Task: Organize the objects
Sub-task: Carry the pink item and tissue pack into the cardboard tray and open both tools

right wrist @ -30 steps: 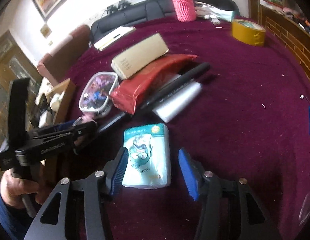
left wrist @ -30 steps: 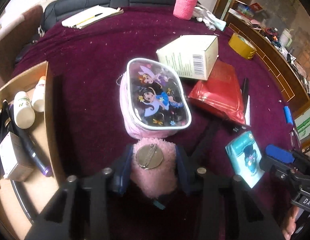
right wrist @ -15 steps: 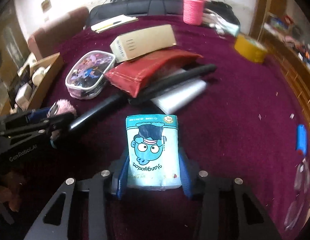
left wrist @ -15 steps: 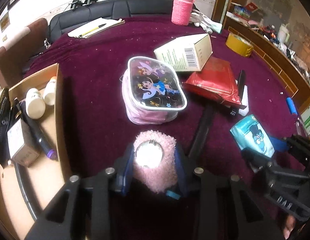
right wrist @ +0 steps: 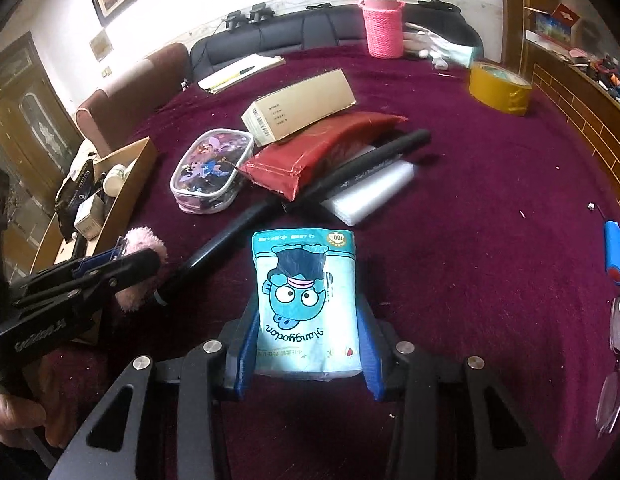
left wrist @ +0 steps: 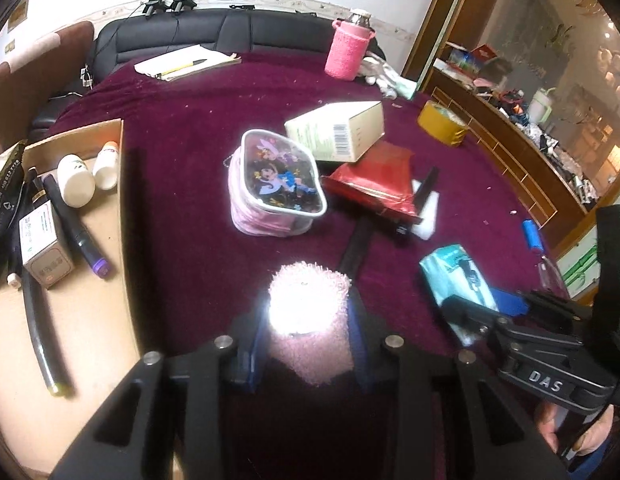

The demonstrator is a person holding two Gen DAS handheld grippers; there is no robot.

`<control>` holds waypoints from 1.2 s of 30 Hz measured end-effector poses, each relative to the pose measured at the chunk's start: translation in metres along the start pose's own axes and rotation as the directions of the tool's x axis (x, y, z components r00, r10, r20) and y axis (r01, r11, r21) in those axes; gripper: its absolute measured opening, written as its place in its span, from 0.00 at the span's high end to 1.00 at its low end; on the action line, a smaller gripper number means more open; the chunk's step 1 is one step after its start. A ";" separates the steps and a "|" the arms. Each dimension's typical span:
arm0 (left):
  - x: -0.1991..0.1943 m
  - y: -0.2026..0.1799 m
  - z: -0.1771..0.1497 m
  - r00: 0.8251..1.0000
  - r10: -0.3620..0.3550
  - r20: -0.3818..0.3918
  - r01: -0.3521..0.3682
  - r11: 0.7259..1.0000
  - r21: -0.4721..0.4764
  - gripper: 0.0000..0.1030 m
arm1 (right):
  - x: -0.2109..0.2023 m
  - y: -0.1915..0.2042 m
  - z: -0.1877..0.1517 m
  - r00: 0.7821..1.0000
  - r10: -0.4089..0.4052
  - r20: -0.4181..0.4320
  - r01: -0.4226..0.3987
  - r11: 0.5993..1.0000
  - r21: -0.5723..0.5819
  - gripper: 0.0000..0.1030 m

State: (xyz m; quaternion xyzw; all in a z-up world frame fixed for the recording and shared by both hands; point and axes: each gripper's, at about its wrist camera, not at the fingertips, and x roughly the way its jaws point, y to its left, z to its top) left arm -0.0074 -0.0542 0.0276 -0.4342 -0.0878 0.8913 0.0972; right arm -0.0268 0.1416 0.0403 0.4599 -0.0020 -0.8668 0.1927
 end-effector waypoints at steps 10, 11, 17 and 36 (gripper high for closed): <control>-0.035 0.005 -0.010 0.998 -0.032 0.062 0.033 0.999 -0.016 0.67 | -0.008 0.016 0.001 1.000 0.015 0.010 -0.015 1.000 -0.025 0.54; -0.039 0.008 -0.010 0.997 -0.033 0.071 0.035 0.999 -0.021 0.67 | -0.010 0.019 0.001 1.000 0.018 0.012 -0.018 0.999 -0.030 0.54; -0.066 0.035 -0.013 0.993 -0.014 0.120 0.023 0.997 -0.068 0.67 | -0.014 0.049 0.004 0.998 0.057 0.005 -0.056 0.995 -0.085 0.54; -0.119 0.135 -0.037 0.976 0.115 0.186 -0.065 0.966 -0.251 0.66 | -0.007 0.161 0.009 0.985 0.165 -0.057 -0.174 0.945 -0.276 0.54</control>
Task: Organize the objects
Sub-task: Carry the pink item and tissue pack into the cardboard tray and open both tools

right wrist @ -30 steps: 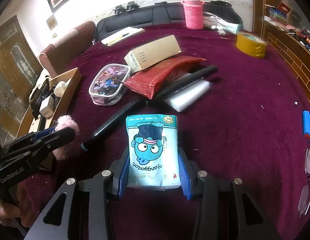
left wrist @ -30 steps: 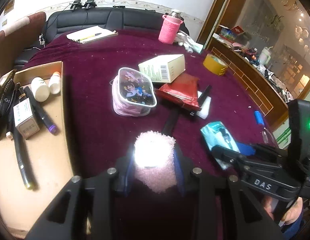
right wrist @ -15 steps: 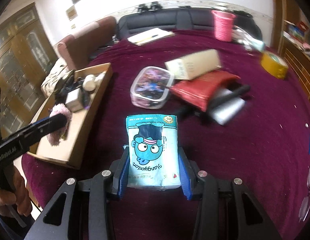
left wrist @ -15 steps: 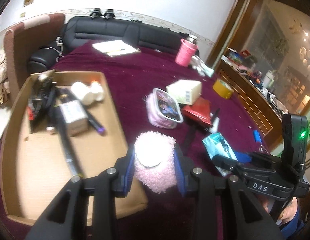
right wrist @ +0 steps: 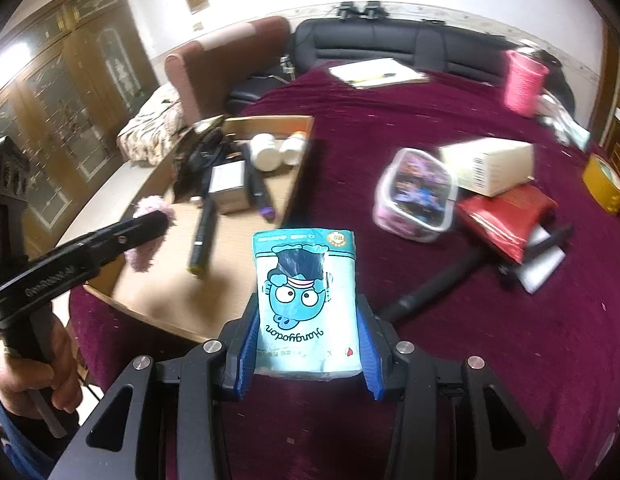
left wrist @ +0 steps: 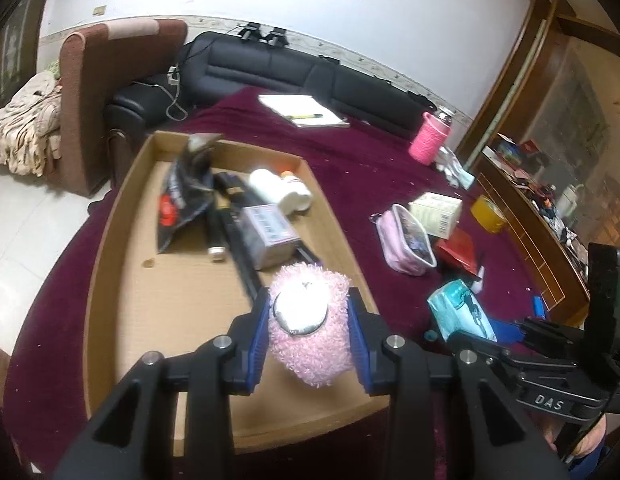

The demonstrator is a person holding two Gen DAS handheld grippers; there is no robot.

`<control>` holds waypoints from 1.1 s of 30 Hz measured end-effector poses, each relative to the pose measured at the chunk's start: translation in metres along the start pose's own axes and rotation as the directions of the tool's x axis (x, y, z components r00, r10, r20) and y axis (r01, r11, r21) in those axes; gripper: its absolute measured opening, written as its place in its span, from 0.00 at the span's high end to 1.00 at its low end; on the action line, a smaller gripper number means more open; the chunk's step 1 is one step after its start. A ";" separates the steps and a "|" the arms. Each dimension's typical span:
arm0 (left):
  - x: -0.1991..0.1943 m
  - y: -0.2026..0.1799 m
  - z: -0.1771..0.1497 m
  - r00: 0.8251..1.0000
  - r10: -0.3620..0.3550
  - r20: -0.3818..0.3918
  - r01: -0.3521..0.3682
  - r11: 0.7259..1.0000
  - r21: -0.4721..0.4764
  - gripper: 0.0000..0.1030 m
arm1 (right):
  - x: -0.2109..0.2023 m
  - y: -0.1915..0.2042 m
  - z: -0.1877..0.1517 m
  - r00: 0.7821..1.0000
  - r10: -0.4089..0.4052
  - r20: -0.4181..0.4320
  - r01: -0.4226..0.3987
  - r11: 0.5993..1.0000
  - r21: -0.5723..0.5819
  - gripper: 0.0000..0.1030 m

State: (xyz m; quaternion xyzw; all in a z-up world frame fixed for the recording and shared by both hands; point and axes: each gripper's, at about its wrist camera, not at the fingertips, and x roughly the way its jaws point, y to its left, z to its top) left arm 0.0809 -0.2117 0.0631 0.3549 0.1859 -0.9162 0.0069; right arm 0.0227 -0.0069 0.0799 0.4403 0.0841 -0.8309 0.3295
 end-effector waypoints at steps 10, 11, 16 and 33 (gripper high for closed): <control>-0.004 0.038 -0.003 0.998 0.070 0.000 -0.069 0.996 -0.049 0.66 | 0.024 0.049 0.033 0.996 0.089 -0.029 -0.090 0.994 -0.059 0.54; -0.004 0.042 -0.003 0.997 0.075 -0.003 -0.075 0.996 -0.055 0.66 | 0.027 0.053 0.037 0.995 0.096 -0.032 -0.098 0.993 -0.063 0.54; -0.002 0.055 -0.003 0.995 0.103 -0.009 -0.104 0.992 -0.067 0.66 | 0.049 0.073 0.055 0.989 0.135 -0.063 -0.140 0.988 -0.068 0.54; 0.010 0.067 -0.002 0.986 0.164 -0.025 -0.165 0.984 -0.064 0.65 | 0.131 0.106 0.092 0.971 0.156 -0.183 -0.159 0.987 -0.006 0.54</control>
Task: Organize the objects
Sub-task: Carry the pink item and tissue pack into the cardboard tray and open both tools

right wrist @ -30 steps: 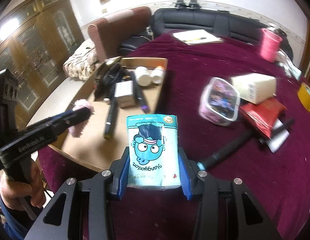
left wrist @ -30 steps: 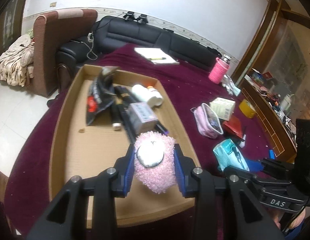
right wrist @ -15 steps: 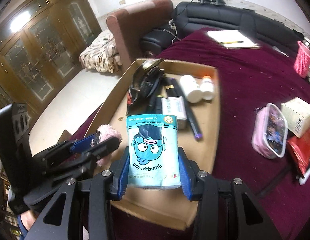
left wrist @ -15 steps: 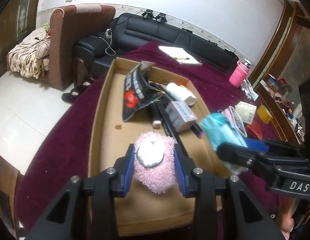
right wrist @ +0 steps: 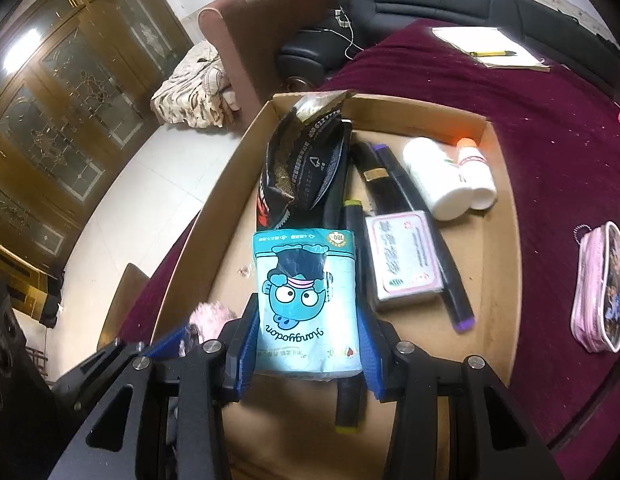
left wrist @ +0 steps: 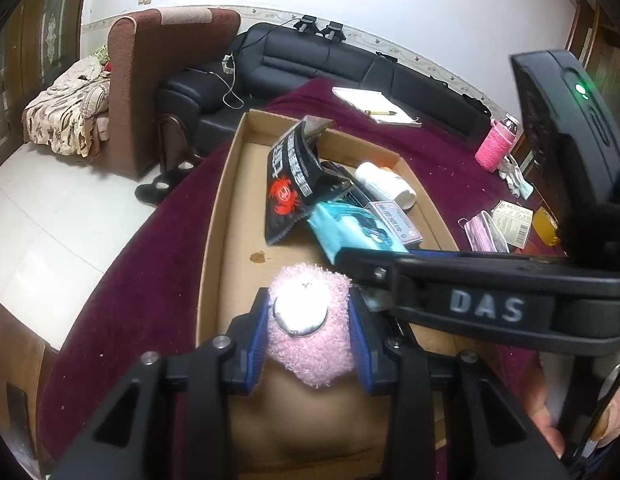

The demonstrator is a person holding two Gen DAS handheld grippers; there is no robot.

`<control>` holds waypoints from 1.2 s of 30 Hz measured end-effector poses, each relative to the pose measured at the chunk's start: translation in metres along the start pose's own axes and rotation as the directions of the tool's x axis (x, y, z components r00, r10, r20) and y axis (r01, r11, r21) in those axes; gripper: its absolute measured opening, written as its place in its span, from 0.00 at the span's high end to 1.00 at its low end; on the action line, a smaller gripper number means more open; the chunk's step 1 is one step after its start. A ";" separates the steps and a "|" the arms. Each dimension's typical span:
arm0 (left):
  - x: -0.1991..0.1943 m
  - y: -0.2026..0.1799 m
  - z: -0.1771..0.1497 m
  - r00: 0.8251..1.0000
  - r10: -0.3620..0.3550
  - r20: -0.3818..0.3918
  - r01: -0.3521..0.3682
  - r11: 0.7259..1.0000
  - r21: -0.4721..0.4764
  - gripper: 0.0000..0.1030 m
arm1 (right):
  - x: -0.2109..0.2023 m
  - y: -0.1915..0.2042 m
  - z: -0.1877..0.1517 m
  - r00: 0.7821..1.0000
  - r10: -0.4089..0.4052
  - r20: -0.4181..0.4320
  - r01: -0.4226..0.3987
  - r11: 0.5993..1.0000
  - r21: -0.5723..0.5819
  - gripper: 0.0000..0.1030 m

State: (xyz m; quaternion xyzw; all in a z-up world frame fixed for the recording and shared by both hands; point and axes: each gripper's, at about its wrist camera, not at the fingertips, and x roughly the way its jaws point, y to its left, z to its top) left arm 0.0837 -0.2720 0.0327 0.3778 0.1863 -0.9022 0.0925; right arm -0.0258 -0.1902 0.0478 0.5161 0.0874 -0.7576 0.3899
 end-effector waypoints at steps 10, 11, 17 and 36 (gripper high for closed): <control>0.006 0.005 0.003 0.999 0.032 -0.003 -0.032 0.999 -0.019 0.65 | 0.012 0.011 0.011 0.999 -0.036 0.021 0.037 0.999 -0.021 0.53; 0.007 0.004 0.003 0.999 0.040 -0.001 -0.040 0.999 -0.014 0.65 | 0.012 0.010 0.012 0.999 -0.032 0.022 0.033 0.999 -0.020 0.53; 0.008 0.000 0.002 0.998 0.060 0.008 -0.060 0.998 -0.003 0.64 | 0.009 0.007 0.013 0.999 -0.016 0.033 0.017 1.000 -0.024 0.47; -0.030 -0.007 -0.005 0.996 0.059 0.061 -0.058 0.998 -0.017 0.37 | -0.076 -0.016 -0.046 0.986 0.045 0.162 -0.048 0.999 0.010 0.30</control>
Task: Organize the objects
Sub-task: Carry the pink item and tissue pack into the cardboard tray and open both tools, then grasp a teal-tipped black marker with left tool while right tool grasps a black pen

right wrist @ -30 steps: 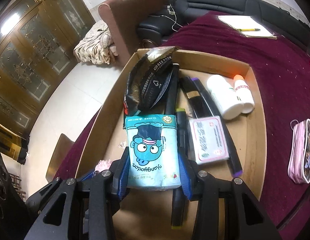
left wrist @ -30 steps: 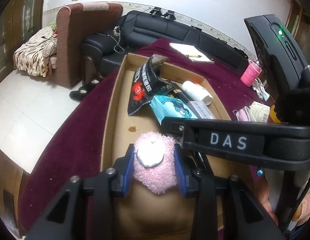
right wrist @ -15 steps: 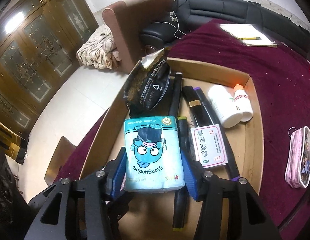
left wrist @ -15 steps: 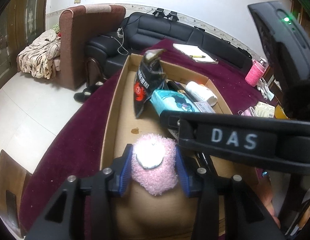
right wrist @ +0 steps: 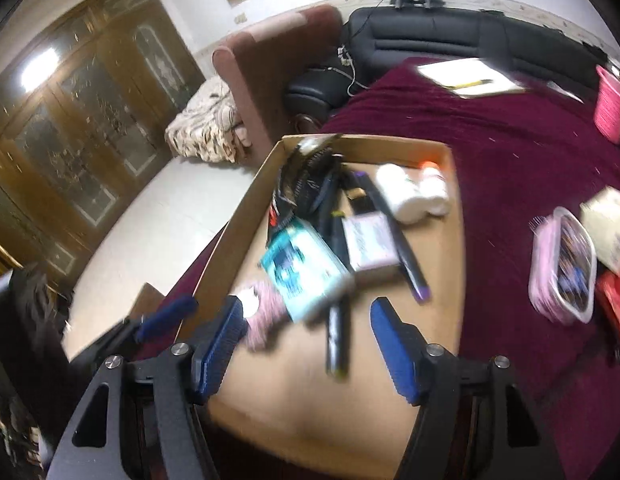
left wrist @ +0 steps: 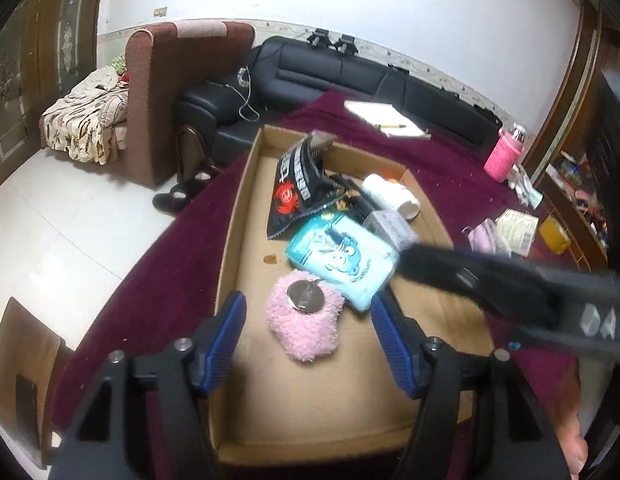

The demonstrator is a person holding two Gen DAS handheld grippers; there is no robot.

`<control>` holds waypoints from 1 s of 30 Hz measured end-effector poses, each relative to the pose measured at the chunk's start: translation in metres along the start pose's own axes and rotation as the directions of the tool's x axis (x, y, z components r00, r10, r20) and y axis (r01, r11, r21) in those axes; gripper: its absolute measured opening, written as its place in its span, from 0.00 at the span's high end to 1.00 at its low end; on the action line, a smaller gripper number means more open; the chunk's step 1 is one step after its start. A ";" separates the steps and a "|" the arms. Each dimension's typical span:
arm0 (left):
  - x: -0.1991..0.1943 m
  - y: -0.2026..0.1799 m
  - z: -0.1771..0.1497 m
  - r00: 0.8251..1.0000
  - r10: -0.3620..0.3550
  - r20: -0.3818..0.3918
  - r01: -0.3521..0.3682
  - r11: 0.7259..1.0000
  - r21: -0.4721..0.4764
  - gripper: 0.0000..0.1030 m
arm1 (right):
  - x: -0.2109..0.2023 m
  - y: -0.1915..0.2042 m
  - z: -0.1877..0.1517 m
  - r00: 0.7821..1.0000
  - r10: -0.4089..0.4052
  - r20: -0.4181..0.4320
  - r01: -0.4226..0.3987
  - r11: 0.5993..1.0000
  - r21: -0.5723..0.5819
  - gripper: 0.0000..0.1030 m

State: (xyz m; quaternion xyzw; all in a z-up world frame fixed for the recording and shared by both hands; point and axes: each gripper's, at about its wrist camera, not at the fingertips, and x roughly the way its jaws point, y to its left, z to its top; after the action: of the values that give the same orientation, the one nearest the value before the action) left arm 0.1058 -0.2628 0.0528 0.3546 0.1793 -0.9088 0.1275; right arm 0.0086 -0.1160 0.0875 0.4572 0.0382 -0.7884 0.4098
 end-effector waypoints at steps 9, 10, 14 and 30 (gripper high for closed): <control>-0.036 -0.050 -0.015 0.996 -0.084 0.035 0.081 0.993 0.085 0.36 | -0.084 -0.062 -0.045 0.995 -0.057 0.084 0.046 0.991 0.126 0.30; -0.038 -0.060 -0.018 0.995 -0.095 0.032 0.091 0.990 0.104 0.35 | -0.090 -0.068 -0.046 0.994 -0.062 0.093 0.049 0.989 0.137 0.30; -0.041 -0.103 -0.030 0.991 -0.134 0.012 0.129 0.972 0.199 0.34 | -0.124 -0.114 -0.053 0.986 -0.089 0.139 0.053 0.968 0.246 0.27; 0.077 -0.254 -0.056 0.964 -0.117 -0.237 0.222 0.846 0.484 0.33 | -0.162 -0.290 -0.096 0.963 -0.228 0.145 0.102 0.805 0.585 0.27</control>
State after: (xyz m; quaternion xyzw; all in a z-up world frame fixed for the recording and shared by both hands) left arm -0.0065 -0.0184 0.0209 0.4470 -0.0231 -0.8915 -0.0698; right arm -0.0828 0.2165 0.0620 0.4689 -0.2033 -0.8395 0.1848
